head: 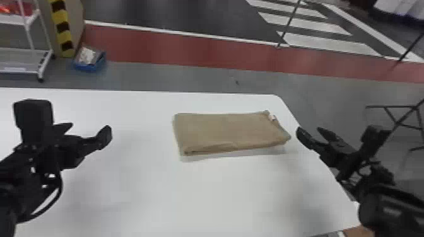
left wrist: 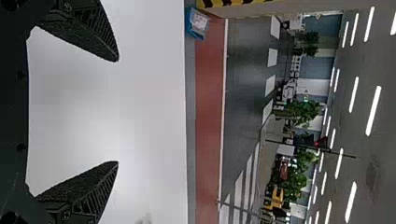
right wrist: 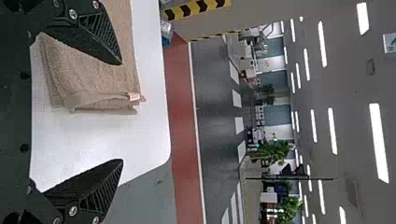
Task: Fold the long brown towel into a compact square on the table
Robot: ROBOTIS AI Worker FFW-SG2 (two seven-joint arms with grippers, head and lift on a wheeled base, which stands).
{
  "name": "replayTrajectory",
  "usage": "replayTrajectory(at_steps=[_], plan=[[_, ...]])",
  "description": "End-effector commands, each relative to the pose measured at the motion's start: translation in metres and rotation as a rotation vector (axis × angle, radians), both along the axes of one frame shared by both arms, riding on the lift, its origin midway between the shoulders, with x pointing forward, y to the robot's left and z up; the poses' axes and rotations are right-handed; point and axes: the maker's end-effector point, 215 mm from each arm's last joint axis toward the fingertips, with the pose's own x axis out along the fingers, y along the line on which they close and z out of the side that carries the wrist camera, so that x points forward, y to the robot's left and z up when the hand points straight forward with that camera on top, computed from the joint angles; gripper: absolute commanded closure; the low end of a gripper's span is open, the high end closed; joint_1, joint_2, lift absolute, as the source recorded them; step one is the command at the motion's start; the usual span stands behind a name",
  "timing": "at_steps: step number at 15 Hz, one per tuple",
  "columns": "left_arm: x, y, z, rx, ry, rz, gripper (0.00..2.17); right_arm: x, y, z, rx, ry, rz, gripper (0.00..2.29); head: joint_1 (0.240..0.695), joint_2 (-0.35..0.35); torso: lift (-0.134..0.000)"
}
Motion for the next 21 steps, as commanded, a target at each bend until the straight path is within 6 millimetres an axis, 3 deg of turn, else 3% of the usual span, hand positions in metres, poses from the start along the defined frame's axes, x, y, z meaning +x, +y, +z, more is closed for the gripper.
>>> replayTrajectory(at_steps=[1, 5, 10, 15, 21], plan=[[0.003, -0.061, 0.007, -0.043, -0.002, -0.067, 0.16, -0.02, -0.006, 0.001, 0.009, -0.028, -0.022, 0.15, 0.695, -0.35, -0.128], [0.014, -0.14, -0.012, -0.056, 0.046, -0.144, 0.39, -0.044, -0.029, 0.012, -0.022, -0.068, -0.057, 0.16, 0.695, -0.35, -0.128], [0.0, -0.205, -0.019, -0.083, 0.075, -0.181, 0.39, -0.059, -0.044, 0.003, -0.043, -0.079, -0.083, 0.16, 0.695, -0.35, -0.128], [-0.024, -0.239, -0.032, -0.062, 0.096, -0.249, 0.42, -0.062, -0.048, -0.003, -0.043, -0.075, -0.086, 0.16, 0.695, -0.35, -0.128], [-0.031, -0.244, -0.049, -0.013, 0.108, -0.268, 0.42, -0.068, -0.059, -0.006, -0.044, -0.073, -0.099, 0.16, 0.695, -0.35, -0.128]])
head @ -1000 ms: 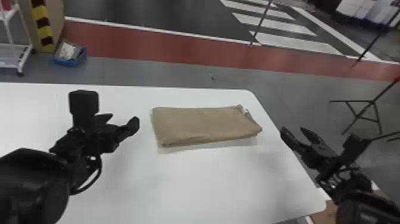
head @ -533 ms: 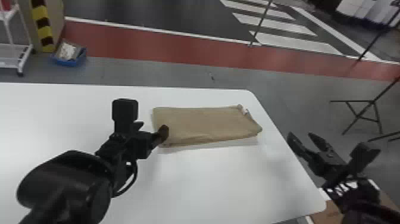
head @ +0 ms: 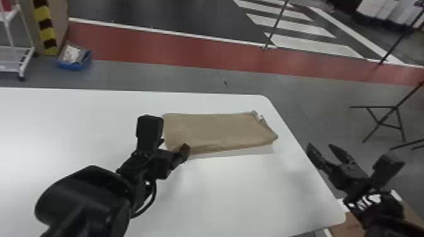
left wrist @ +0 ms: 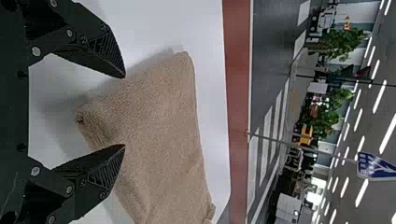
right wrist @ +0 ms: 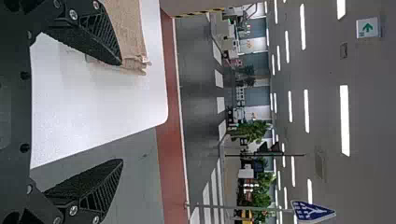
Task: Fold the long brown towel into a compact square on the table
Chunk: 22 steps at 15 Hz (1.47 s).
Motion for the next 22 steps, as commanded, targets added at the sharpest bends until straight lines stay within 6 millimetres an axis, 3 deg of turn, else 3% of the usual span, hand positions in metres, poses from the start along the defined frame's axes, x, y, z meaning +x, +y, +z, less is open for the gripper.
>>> replayTrajectory(at_steps=[1, 2, 6, 8, 10, 12, 13, 15, 17, 22], plan=[[-0.002, 0.001, -0.008, 0.014, 0.01, -0.001, 0.42, -0.002, -0.007, 0.001, -0.003, 0.002, -0.008, 0.16, 0.695, -0.35, -0.128], [-0.002, 0.001, -0.009, 0.016, 0.01, 0.001, 0.6, -0.001, -0.007, 0.002, -0.003, 0.0, -0.007, 0.16, 0.695, -0.35, -0.128], [-0.003, 0.002, -0.009, 0.03, 0.004, -0.002, 0.8, -0.001, -0.008, 0.001, 0.0, 0.0, -0.009, 0.16, 0.695, -0.35, -0.128], [-0.007, -0.001, -0.013, 0.035, 0.011, -0.01, 0.8, -0.001, -0.008, 0.001, 0.0, 0.0, -0.01, 0.16, 0.695, -0.35, -0.128], [-0.009, -0.001, -0.014, 0.041, 0.014, -0.013, 1.08, 0.0, -0.008, 0.002, 0.002, -0.003, -0.01, 0.16, 0.695, -0.35, -0.128], [-0.008, -0.001, -0.009, 0.039, 0.009, -0.008, 1.1, 0.0, -0.008, 0.003, 0.009, -0.008, -0.011, 0.16, 0.695, -0.35, -0.128], [-0.009, -0.001, -0.005, 0.038, 0.012, -0.011, 1.34, 0.0, -0.008, 0.003, 0.01, -0.009, -0.011, 0.16, 0.695, -0.35, -0.128], [-0.008, -0.002, 0.008, 0.027, 0.004, -0.011, 1.42, 0.002, -0.007, 0.005, 0.009, -0.012, -0.009, 0.16, 0.695, -0.35, -0.128], [-0.003, 0.015, 0.013, 0.043, 0.002, 0.003, 1.42, 0.007, -0.004, 0.005, 0.011, -0.012, -0.004, 0.16, 0.695, -0.35, -0.128], [-0.012, 0.086, 0.006, 0.098, 0.03, 0.06, 1.42, 0.019, 0.01, 0.004, 0.018, -0.007, 0.016, 0.17, 0.695, -0.35, -0.128]])
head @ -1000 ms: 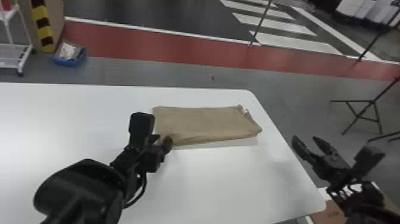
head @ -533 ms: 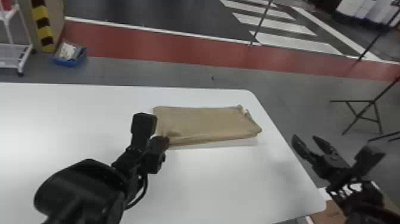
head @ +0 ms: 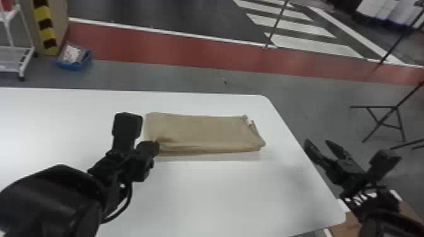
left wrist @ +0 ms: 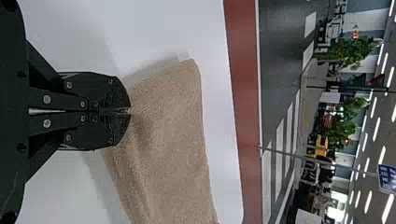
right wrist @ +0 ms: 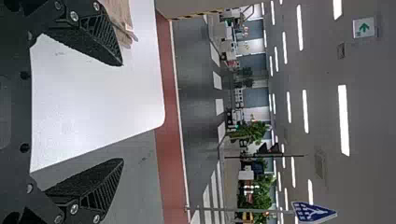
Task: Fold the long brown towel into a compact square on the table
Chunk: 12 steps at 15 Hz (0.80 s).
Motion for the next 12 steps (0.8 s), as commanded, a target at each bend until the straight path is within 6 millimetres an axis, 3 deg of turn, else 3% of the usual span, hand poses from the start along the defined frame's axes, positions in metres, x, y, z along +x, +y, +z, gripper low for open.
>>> replayTrajectory(at_steps=[1, 5, 8, 9, 12], plan=[[-0.009, 0.036, -0.005, 0.035, 0.013, 0.024, 1.42, 0.007, 0.008, -0.001, 0.002, 0.002, 0.011, 0.17, 0.695, -0.35, -0.128], [-0.021, 0.093, -0.004, 0.073, 0.009, 0.078, 1.42, 0.017, 0.02, 0.0, 0.01, 0.006, 0.032, 0.17, 0.695, -0.35, -0.128], [-0.03, 0.127, -0.016, 0.096, 0.046, 0.109, 1.42, 0.02, 0.025, -0.002, 0.014, 0.015, 0.04, 0.17, 0.695, -0.35, -0.128], [-0.029, 0.126, -0.008, 0.092, 0.031, 0.107, 1.42, 0.02, 0.026, -0.003, 0.014, 0.019, 0.042, 0.17, 0.695, -0.35, -0.128], [-0.043, 0.137, -0.013, 0.1, 0.055, 0.116, 1.42, 0.022, 0.027, -0.001, 0.012, 0.016, 0.044, 0.17, 0.695, -0.35, -0.128]])
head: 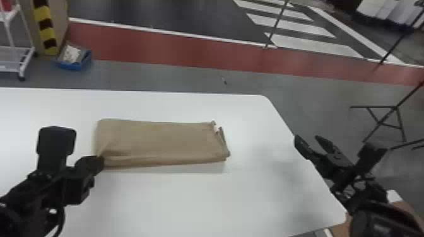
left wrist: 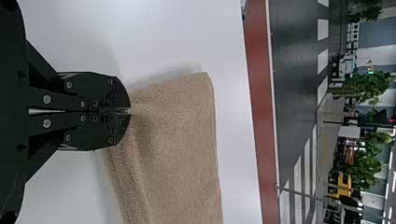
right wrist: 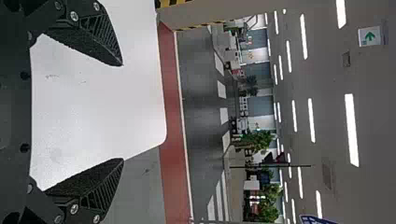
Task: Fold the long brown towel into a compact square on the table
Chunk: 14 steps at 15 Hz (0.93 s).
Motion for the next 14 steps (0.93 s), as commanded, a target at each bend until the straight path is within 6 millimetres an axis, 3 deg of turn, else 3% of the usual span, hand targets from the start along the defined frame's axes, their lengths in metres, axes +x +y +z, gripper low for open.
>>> replayTrajectory(at_steps=[1, 4, 5, 8, 12, 14], plan=[[-0.011, 0.001, -0.002, 0.004, 0.019, -0.003, 1.42, 0.003, 0.003, 0.001, 0.0, -0.002, 0.005, 0.17, 0.695, -0.35, -0.128], [-0.015, 0.007, 0.001, -0.001, 0.017, 0.009, 1.42, 0.006, 0.009, 0.001, 0.006, -0.005, 0.012, 0.17, 0.695, -0.35, -0.128], [-0.013, 0.009, 0.002, -0.002, 0.012, 0.012, 1.31, 0.007, 0.011, -0.001, 0.008, 0.0, 0.016, 0.17, 0.695, -0.35, -0.128], [-0.008, 0.016, 0.021, 0.001, -0.027, 0.016, 0.13, 0.012, 0.023, -0.005, 0.024, 0.014, 0.033, 0.17, 0.695, -0.35, -0.128], [-0.008, 0.051, 0.071, 0.078, -0.151, 0.06, 0.05, 0.024, 0.041, -0.01, 0.055, 0.039, 0.058, 0.17, 0.695, -0.35, -0.128], [0.006, 0.056, 0.084, 0.083, -0.178, 0.059, 0.08, 0.041, 0.065, -0.009, 0.08, 0.054, 0.081, 0.17, 0.695, -0.35, -0.128]])
